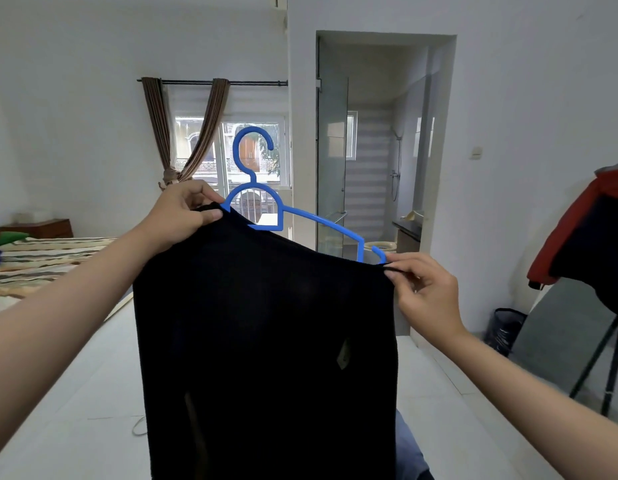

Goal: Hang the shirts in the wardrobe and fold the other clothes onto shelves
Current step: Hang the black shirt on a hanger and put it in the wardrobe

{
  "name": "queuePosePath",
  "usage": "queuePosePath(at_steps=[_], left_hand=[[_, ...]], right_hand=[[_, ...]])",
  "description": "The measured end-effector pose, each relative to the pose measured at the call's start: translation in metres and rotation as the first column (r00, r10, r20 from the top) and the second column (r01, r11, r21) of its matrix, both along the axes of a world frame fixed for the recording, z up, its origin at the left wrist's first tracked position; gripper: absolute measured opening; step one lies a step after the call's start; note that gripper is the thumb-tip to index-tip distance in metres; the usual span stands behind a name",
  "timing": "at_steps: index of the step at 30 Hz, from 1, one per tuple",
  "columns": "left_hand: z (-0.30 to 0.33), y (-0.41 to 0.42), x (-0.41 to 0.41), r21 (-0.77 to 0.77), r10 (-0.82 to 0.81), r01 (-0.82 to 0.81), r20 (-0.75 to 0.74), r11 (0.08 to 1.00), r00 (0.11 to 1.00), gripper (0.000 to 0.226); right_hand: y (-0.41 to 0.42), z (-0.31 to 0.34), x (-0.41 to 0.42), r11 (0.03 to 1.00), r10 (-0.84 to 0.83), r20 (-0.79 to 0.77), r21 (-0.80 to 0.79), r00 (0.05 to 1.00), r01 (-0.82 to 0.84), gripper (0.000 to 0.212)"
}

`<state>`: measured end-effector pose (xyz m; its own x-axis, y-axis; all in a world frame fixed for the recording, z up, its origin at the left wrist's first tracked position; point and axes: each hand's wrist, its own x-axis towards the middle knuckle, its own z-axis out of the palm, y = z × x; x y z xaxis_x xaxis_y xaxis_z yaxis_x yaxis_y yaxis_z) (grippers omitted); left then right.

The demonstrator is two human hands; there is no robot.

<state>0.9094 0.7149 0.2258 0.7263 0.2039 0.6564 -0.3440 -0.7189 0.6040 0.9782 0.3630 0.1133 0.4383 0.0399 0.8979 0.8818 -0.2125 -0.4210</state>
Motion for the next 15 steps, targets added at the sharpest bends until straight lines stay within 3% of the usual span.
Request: queuePosePath(at_steps=[4, 7, 11, 15], left_hand=[[0.008, 0.002, -0.002, 0.048, -0.019, 0.02, -0.028, 0.999, 0.999, 0.016], [0.011, 0.005, -0.006, 0.054, -0.068, 0.072, -0.072, 0.996, 0.995, 0.03], [0.014, -0.002, -0.009, 0.123, -0.085, 0.103, -0.145, 0.987, 0.986, 0.017], [0.015, -0.007, -0.01, 0.135, -0.1, 0.122, -0.158, 0.983, 0.982, 0.013]], right_hand=[[-0.009, 0.005, 0.004, 0.991, 0.091, -0.078, -0.093, 0.993, -0.098, 0.023], [-0.021, 0.009, 0.013, 0.958, 0.088, -0.069, -0.266, 0.994, -0.104, 0.017], [-0.029, 0.013, 0.023, 0.798, 0.041, 0.124, -0.602, 0.991, 0.042, 0.008], [-0.032, 0.005, 0.029, 0.703, 0.027, 0.117, -0.708, 0.993, 0.065, 0.018]])
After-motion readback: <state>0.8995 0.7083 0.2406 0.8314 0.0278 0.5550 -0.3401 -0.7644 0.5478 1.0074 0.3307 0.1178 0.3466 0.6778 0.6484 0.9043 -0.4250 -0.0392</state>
